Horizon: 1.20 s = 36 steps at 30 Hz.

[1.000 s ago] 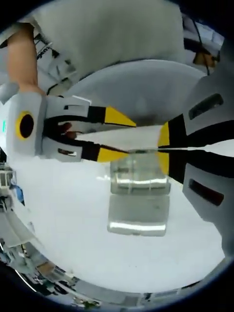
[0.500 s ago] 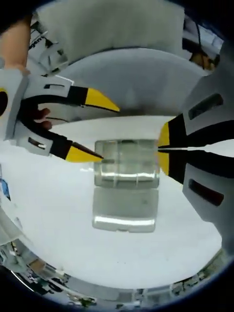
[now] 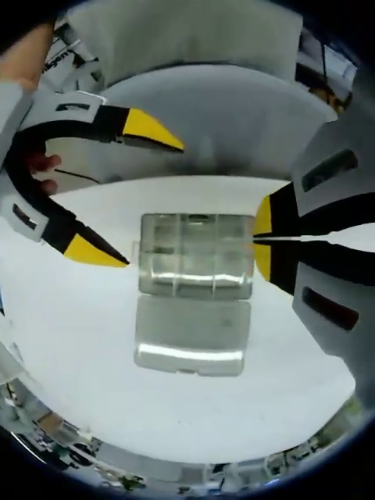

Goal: Insert the divider into the dual guide fixture by aligning both edges with the guide slots and pushing it downward to the bottom, including one-sided entry, uneven engagement, binding, and posture correction.

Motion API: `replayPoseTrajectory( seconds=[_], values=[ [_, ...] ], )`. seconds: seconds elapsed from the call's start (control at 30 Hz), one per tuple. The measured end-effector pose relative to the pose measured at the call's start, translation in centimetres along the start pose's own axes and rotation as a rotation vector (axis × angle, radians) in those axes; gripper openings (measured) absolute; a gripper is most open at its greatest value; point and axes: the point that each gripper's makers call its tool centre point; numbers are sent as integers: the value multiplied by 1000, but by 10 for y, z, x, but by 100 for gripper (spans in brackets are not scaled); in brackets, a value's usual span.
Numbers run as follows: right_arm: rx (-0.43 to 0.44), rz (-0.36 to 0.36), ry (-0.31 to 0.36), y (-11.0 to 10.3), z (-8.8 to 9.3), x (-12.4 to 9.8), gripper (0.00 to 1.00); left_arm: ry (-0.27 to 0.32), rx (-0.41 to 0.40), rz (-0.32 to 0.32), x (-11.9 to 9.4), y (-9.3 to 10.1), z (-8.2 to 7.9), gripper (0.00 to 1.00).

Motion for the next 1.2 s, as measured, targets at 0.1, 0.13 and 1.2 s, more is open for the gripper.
replayPoseTrajectory(
  seconds=[0.1,0.13,1.2],
  values=[
    [-8,8,-9,1,2,0,58,-5,-6,-7,2,-3,1,0],
    [-10,9,-11,1,2,0,59,-5,-6,-7,3,-4,1,0],
    [18,-1,-8,-2,7,0,64,-33,-14,-29,31,-10,3,0]
  ],
)
Point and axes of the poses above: the point that each gripper's makers call its tool centre point, and the gripper's own axes: x roughly forward along the fingers, y roughly to its right, z roughly out of its underside, and after that the axes turned 6 degrees about -z, right-handed
